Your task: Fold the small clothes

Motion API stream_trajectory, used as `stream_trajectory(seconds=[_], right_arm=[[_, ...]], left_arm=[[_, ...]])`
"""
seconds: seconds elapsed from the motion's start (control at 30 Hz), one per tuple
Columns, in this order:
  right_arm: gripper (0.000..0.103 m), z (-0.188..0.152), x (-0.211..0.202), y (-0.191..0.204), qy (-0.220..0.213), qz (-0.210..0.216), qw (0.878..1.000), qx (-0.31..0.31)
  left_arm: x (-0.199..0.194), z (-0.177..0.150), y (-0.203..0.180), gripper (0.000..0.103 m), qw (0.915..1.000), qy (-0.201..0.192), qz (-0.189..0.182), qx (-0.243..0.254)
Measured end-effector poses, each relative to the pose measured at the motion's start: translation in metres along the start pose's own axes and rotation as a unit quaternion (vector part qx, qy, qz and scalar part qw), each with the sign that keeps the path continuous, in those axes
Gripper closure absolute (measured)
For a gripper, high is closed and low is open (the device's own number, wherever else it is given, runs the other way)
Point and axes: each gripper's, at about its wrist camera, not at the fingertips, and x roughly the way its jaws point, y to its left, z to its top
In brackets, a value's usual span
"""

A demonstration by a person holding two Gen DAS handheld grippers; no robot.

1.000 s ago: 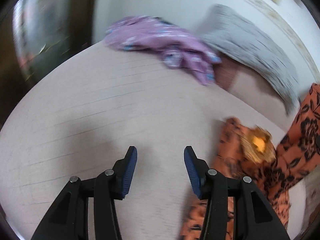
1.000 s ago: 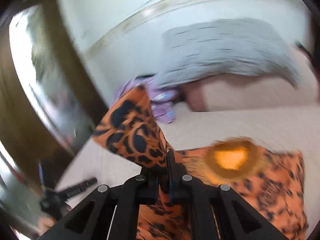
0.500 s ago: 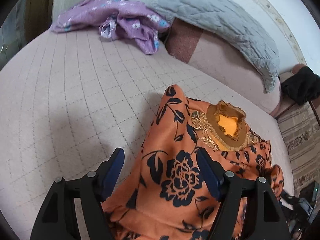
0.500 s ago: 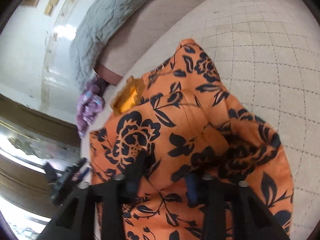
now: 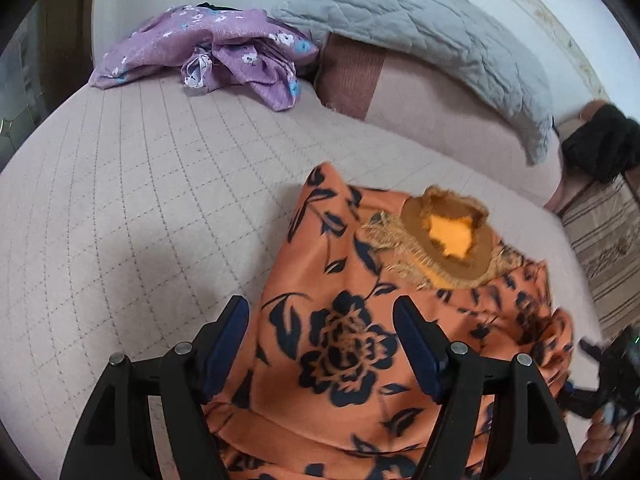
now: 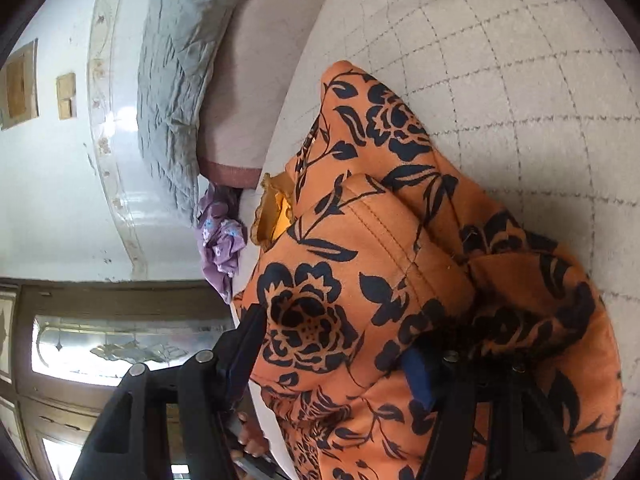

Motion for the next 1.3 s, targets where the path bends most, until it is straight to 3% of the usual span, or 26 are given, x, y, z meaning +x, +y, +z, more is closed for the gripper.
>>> stream_trajectory(seconds=[0.1, 0.17, 0.27, 0.3, 0.33, 0.37, 0.43, 0.53, 0.6, 0.67, 0.87, 1.0, 1.1, 1.13, 1.17, 1.23, 1.3], right_arm=[[0.036, -0.002, -0.003, -0.002, 0.01, -0.009, 1.0, 0.002], [0.036, -0.003, -0.009, -0.003, 0.008, -0.01, 1.0, 0.004], [0.036, -0.006, -0.014, -0.003, 0.0, -0.014, 1.0, -0.005], [0.036, -0.006, -0.012, -0.001, 0.0, -0.019, 1.0, -0.01], [0.036, -0.005, -0.011, 0.0, -0.002, -0.022, 1.0, -0.013], [0.036, -0.004, -0.01, 0.003, -0.005, -0.025, 1.0, -0.018], [0.037, -0.003, -0.013, 0.011, -0.021, -0.028, 0.999, -0.035], [0.038, -0.002, -0.029, 0.03, -0.054, -0.024, 0.995, -0.076], [0.037, -0.003, -0.037, 0.038, -0.079, -0.049, 0.991, -0.101], [0.036, -0.002, -0.045, 0.042, -0.106, -0.069, 0.985, -0.115], [0.036, 0.009, -0.036, 0.039, -0.108, -0.08, 0.986, -0.104], [0.036, 0.02, -0.005, 0.025, -0.066, -0.082, 0.991, -0.085], [0.05, 0.03, 0.021, 0.028, -0.048, -0.1, 0.988, -0.105], [0.074, 0.032, 0.029, 0.031, -0.03, -0.094, 0.988, -0.115], [0.088, 0.032, 0.037, 0.036, -0.012, -0.092, 0.988, -0.125], [0.095, 0.026, 0.039, 0.052, -0.018, -0.108, 0.981, -0.163], [0.095, 0.012, 0.021, 0.086, -0.077, -0.11, 0.959, -0.25]], left_arm=[[0.018, 0.006, -0.009, 0.026, 0.9989, 0.033, 0.032, 0.011], [0.04, 0.01, -0.02, 0.026, 0.9942, 0.062, 0.079, 0.039], [0.049, 0.018, -0.037, 0.028, 0.9887, 0.053, 0.114, 0.082], [0.05, 0.021, -0.039, 0.042, 0.9877, 0.053, 0.119, 0.087], [0.052, 0.023, -0.04, 0.069, 0.9865, 0.059, 0.125, 0.088], [0.055, 0.026, -0.037, 0.082, 0.9848, 0.071, 0.133, 0.086], [0.054, 0.031, -0.027, 0.092, 0.9884, 0.077, 0.115, 0.064], [0.043, 0.033, -0.01, 0.093, 0.9892, 0.053, 0.124, 0.058], [0.034, 0.034, 0.002, 0.093, 0.9898, 0.035, 0.128, 0.053], [0.027, 0.033, 0.025, 0.093, 0.9949, 0.032, 0.093, 0.023], [0.022, 0.02, 0.045, 0.093, 0.9961, 0.026, 0.083, 0.016], [0.02, 0.021, 0.048, 0.089, 0.9979, 0.023, 0.061, 0.005], [0.017, 0.025, 0.052, 0.084, 0.9982, 0.034, 0.049, 0.0], [0.015, 0.028, 0.052, 0.081, 0.998, 0.035, 0.052, 0.003], [0.009, 0.029, 0.051, 0.081, 0.9978, 0.032, 0.057, 0.008], [-0.004, 0.029, 0.048, 0.081, 0.9973, 0.022, 0.067, 0.022], [-0.019, 0.028, 0.04, 0.08, 0.9958, 0.005, 0.083, 0.039]])
